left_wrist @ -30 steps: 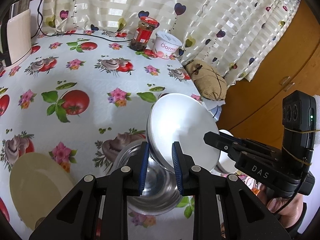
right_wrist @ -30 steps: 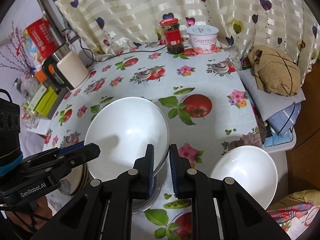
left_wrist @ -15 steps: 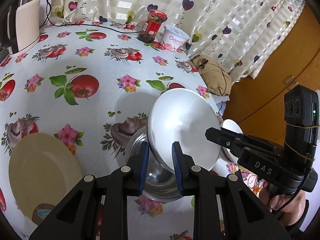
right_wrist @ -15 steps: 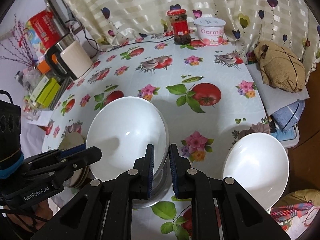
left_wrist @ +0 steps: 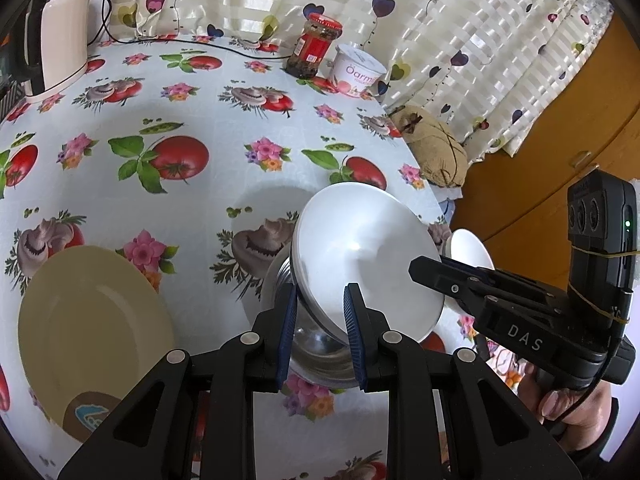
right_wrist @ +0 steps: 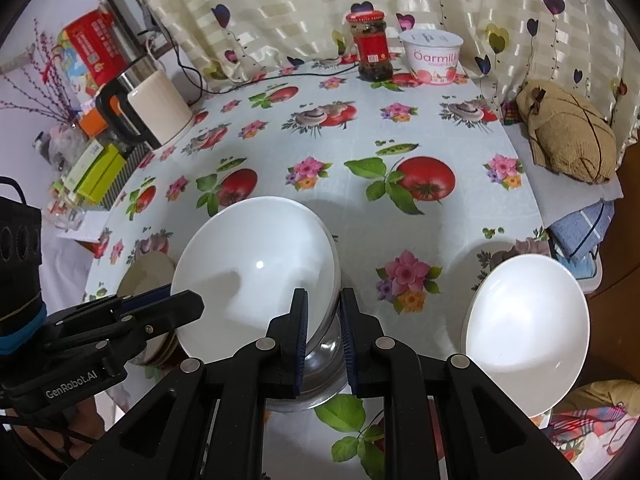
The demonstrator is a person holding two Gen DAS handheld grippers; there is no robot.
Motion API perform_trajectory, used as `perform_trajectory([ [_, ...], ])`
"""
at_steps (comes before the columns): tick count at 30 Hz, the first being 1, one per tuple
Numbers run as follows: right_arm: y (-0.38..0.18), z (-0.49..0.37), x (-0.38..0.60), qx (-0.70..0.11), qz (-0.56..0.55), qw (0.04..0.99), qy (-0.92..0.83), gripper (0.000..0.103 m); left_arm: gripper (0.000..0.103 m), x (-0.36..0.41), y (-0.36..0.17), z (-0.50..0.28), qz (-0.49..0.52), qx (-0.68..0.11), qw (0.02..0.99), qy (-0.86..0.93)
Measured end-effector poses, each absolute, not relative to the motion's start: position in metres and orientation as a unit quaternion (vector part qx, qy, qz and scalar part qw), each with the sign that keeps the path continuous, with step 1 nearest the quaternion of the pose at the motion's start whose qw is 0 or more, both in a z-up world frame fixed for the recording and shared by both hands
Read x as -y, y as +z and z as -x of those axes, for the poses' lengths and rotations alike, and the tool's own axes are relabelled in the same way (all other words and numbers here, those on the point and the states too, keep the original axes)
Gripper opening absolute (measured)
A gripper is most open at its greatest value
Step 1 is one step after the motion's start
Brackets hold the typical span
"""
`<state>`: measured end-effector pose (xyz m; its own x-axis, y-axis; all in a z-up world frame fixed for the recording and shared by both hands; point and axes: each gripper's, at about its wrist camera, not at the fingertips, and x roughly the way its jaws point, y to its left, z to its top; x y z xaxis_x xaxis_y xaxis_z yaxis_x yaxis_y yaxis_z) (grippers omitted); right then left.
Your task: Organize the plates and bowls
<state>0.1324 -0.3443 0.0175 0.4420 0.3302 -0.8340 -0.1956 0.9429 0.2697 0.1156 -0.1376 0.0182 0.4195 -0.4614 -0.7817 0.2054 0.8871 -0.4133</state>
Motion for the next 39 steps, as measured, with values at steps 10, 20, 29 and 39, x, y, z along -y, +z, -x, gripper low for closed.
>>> perform_trajectory([
  [10, -0.001, -0.131, 0.344, -0.527, -0.068, 0.833, 0.157, 0.017, 0.025, 0.140, 0.004, -0.115, 0.119, -0.516, 0.825, -0.198],
  [20, -0.009, -0.132, 0.345, -0.533, -0.069, 0.828, 0.158, 0.018, 0.025, 0.142, -0.001, -0.115, 0.113, -0.520, 0.823, -0.197],
  [29, -0.011, -0.131, 0.344, -0.533, -0.071, 0.827, 0.165, 0.020, 0.025, 0.138, -0.003, -0.116, 0.124, -0.520, 0.821, -0.202],
  [39, -0.001, -0.130, 0.348, -0.521, -0.076, 0.834, 0.166, 0.020, 0.025, 0.131, 0.007, -0.115, 0.127, -0.500, 0.834, -0.197],
])
